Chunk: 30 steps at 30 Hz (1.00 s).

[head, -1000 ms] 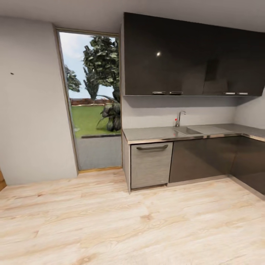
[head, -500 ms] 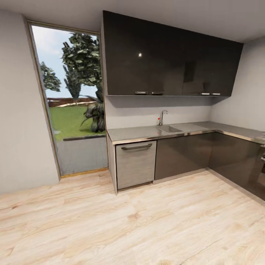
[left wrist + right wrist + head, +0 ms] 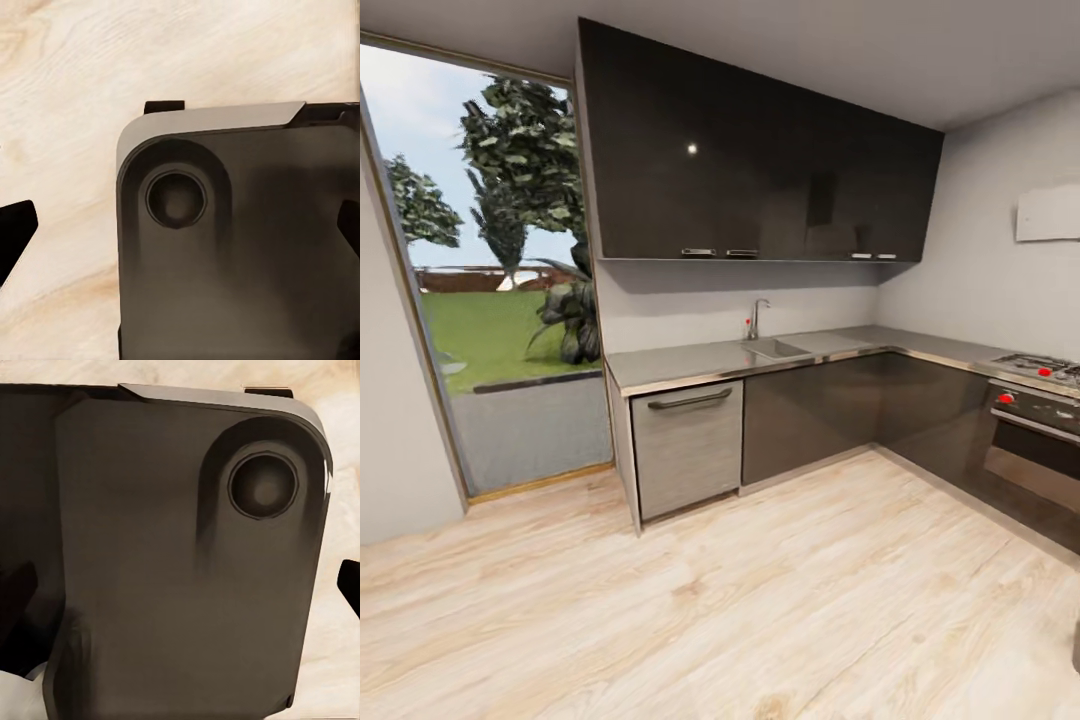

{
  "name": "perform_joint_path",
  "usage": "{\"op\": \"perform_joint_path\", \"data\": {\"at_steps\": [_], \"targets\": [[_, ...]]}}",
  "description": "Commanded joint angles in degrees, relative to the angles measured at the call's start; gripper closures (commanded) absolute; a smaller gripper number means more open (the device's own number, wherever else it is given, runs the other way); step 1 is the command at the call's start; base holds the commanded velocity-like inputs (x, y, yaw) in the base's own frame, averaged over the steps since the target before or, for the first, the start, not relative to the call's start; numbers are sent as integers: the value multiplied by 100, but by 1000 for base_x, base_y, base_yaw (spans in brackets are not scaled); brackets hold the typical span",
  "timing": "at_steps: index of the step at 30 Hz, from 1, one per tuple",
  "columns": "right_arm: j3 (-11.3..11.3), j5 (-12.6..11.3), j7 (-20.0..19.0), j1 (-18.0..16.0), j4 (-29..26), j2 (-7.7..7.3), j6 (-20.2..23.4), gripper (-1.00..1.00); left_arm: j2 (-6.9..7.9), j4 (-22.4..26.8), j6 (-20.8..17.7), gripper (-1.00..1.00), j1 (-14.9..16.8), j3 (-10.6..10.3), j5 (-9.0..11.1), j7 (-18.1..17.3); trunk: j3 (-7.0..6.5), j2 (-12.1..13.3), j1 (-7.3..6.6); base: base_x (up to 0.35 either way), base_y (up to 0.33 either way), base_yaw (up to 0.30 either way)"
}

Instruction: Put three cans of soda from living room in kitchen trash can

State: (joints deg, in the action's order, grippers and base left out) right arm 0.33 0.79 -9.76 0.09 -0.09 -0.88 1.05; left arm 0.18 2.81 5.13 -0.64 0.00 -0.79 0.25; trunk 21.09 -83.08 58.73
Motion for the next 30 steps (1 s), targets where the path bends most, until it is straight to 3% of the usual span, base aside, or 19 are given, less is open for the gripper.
{"op": "perform_joint_path", "data": {"at_steps": [1,30], "targets": [[0,0,-2,0,0,0,0,-100,0,0,1,-100,1,0,0,0,0,0,0,0,0,-285],[-2,-4,-9,0,0,6,0,-100,0,0,1,-100,1,0,0,0,0,0,0,0,0,-285]]}}
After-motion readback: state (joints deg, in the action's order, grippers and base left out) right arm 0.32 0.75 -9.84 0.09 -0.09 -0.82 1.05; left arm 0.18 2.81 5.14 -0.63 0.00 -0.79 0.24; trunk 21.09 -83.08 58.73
